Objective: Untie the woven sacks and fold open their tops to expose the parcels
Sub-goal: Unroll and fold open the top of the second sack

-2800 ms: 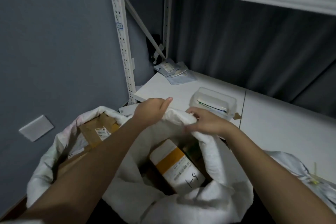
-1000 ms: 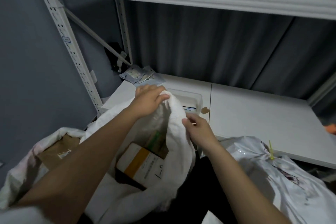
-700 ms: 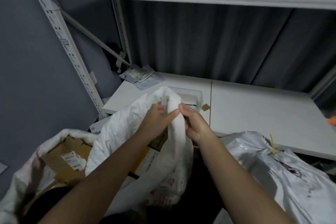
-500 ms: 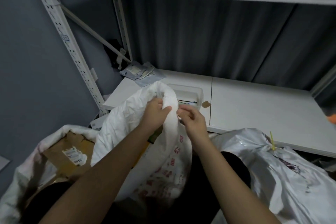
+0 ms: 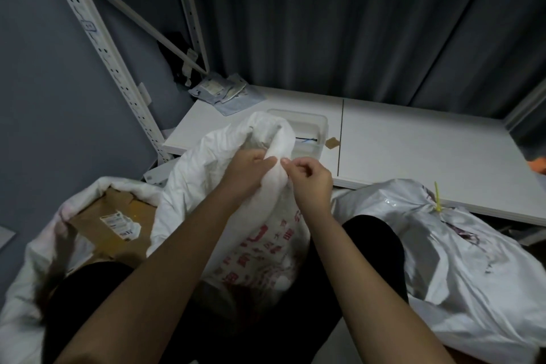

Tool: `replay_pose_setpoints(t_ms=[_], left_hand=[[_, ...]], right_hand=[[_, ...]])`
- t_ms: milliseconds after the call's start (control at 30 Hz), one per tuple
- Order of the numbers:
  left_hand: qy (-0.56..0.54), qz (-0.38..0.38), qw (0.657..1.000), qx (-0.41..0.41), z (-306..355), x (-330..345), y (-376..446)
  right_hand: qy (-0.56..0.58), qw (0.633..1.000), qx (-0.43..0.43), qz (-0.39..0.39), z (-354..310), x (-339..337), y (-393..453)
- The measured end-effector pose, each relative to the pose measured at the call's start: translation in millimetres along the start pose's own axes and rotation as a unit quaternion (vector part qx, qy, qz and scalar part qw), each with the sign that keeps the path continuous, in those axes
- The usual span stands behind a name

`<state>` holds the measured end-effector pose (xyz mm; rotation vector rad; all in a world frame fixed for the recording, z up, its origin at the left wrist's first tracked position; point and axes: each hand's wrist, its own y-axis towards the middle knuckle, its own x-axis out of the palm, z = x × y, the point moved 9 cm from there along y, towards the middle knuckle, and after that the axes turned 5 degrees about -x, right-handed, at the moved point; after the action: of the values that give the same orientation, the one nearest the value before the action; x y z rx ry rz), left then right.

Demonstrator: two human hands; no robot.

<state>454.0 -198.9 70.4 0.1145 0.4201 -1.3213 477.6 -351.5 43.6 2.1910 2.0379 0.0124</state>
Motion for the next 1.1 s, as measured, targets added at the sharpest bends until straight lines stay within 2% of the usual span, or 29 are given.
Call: replay_pose_setpoints(t_ms=[67,200,233,300,333,367,400,433,467,500,567,667,733,800,867,900,933,967,1000,1033,1067,1100], left_hand=[[-0.004,0.001,1.0,-0.002,0.6,2.0,0.0],[-0.04,-0.048,0.997,-0.036,-4.2,6.4,-2.7],[-0.049,-0.064,0.996,-0.041,-4.9,6.3,-4.1],[-0.075,-0.074,0.994,-0.04,-5.2,0.9,-6.6],[-0.081,-0.066,0.994,-0.035,-5.2,-3.2,-8.0],[-0.081,-0.052,0.995,-0.024,-4.9,-7.1,-8.2],[-0.08,-0.035,0.996,-0.014,-5.4,-10.7,-8.1],[-0.082,-0.022,0.996,-0.008,-7.7,-12.4,-8.1],[-0.086,-0.012,0.996,-0.011,-11.6,-13.2,-8.4],[-0.092,-0.004,0.996,-0.013,-14.8,-13.0,-9.2],[-0.109,0.001,0.994,-0.014,-17.7,-11.4,-11.2],[-0.116,-0.015,0.992,-0.035,-20.2,-8.7,-14.1],[-0.15,-0.065,0.984,-0.066,-25.4,-3.6,-18.2],[-0.137,-0.074,0.986,-0.061,-25.8,-6.1,-24.9],[0.01,-0.033,0.999,-0.013,-23.4,-11.6,-33.5],[0.087,-0.006,0.996,0.009,-23.0,-12.8,-38.4],[0.14,0.014,0.99,0.026,-23.5,-12.8,-42.3],[0.169,0.027,0.985,0.034,-27.3,-13.2,-43.5],[0.187,0.035,0.981,0.035,-31.8,-15.4,-43.0],[0.195,0.041,0.979,0.035,-35.4,-19.2,-41.6],[0.197,0.043,0.979,0.035,-37.2,-22.9,-39.9],[0.195,0.041,0.979,0.041,-37.1,-25.1,-38.1]], right_hand=[[-0.004,1.0,-0.015,-0.024,-1.6,5.4,-8.6],[0.065,0.994,0.073,-0.052,11.7,16.2,-19.3],[0.133,0.982,0.118,-0.066,13.8,19.9,-18.3],[0.329,0.917,0.195,-0.115,10.1,34.8,-18.0],[0.375,0.896,0.203,-0.125,7.7,37.3,-17.3],[0.362,0.905,0.192,-0.117,8.2,36.1,-16.5],[0.289,0.939,0.162,-0.096,7.8,30.1,-16.1],[0.178,0.976,0.106,-0.063,4.0,20.3,-14.0],[0.069,0.996,0.049,-0.033,-2.8,10.8,-13.3],[-0.005,1.0,0.008,-0.016,-6.3,5.8,-13.2],[-0.001,0.999,-0.002,-0.035,-6.9,10.5,-18.6],[0.059,0.995,0.046,-0.063,4.5,21.3,-33.7],[0.173,0.973,0.142,-0.052,20.5,23.7,-33.7],[0.342,0.905,0.23,-0.101,22.9,38.6,-34.5],[0.459,0.845,0.236,-0.143,15.1,48.5,-31.6],[0.466,0.841,0.234,-0.146,17.1,51.6,-32.2],[0.433,0.86,0.227,-0.147,20.3,53.8,-34.5],[0.352,0.903,0.203,-0.141,24.3,50.4,-34.0],[0.223,0.956,0.147,-0.124,24.1,39.2,-28.6],[0.068,0.99,0.059,-0.104,15.3,24.1,-19.7],[-0.072,0.991,-0.059,-0.1,-2.9,14.9,-10.9],[-0.18,0.956,-0.191,-0.132,-28.6,17.4,-9.3]])
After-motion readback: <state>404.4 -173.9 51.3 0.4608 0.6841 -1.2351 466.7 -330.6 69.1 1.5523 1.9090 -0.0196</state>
